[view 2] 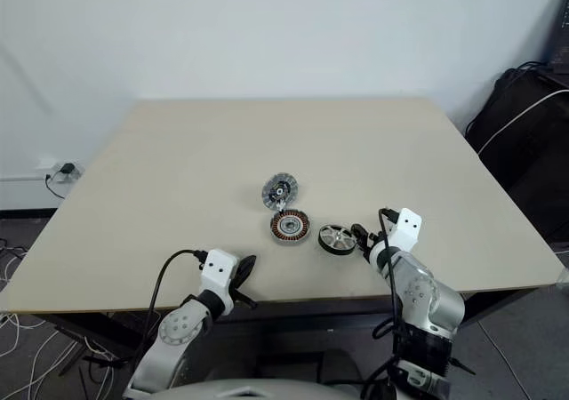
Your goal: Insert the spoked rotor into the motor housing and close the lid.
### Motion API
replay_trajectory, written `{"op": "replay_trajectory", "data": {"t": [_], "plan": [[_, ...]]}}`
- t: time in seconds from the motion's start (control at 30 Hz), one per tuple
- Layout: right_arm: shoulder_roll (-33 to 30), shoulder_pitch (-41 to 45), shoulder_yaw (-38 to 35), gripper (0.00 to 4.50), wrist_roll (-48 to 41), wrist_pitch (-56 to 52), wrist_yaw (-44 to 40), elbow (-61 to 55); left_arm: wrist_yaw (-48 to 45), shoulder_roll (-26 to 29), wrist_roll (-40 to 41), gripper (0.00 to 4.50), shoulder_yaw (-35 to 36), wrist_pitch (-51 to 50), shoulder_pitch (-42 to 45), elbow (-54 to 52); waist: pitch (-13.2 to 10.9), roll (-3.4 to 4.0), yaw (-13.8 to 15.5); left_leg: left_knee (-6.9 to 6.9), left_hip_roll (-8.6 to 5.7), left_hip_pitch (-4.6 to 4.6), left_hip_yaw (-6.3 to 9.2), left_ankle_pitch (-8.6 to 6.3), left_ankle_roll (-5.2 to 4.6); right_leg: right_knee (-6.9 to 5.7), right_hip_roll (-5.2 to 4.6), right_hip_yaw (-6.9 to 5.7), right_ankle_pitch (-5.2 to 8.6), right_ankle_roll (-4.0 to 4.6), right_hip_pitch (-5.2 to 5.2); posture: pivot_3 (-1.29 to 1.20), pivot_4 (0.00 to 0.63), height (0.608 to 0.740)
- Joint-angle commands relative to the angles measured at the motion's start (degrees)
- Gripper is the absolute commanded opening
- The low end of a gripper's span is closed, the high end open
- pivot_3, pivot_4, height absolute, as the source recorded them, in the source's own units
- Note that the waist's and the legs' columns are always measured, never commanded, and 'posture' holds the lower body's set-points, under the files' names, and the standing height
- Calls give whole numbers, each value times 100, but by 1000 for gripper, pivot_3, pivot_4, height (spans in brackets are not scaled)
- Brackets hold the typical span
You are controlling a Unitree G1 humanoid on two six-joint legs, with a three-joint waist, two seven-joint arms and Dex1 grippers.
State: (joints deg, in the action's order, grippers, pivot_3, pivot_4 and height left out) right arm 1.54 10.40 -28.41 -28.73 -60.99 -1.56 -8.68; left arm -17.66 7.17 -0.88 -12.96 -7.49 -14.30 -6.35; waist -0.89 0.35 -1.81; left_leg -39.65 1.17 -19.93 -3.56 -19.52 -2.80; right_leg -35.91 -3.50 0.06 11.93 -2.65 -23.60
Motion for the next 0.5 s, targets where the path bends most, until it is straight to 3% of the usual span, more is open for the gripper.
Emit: {"op": "replay_trajectory", "data": {"t": [0.03, 0.2, 0.5], "plan": [[217, 332, -605, 3553, -780, -575, 198, 99, -9, -7, 75, 0, 8, 18, 66, -108, 0, 1, -8, 0, 0, 0, 0, 0, 0, 0, 0, 0, 0, 0, 1, 0, 0, 740], [326, 518, -1054, 3553, -1285, -1016, 475, 274, 10, -22, 69, 0, 12, 38, 68, -101, 0, 10, -11, 0, 0, -2, 1, -1, -2, 1, -1, 0, 0, 0, 0, 0, 0, 740], [338, 505, -1155, 3553, -1535, -1085, 763, 415, 17, -11, 71, 0, 31, 55, 48, -130, 2, 15, -31, 1, 0, -2, 0, -2, -4, 2, -1, 0, 0, -1, -1, 0, 0, 740]]}}
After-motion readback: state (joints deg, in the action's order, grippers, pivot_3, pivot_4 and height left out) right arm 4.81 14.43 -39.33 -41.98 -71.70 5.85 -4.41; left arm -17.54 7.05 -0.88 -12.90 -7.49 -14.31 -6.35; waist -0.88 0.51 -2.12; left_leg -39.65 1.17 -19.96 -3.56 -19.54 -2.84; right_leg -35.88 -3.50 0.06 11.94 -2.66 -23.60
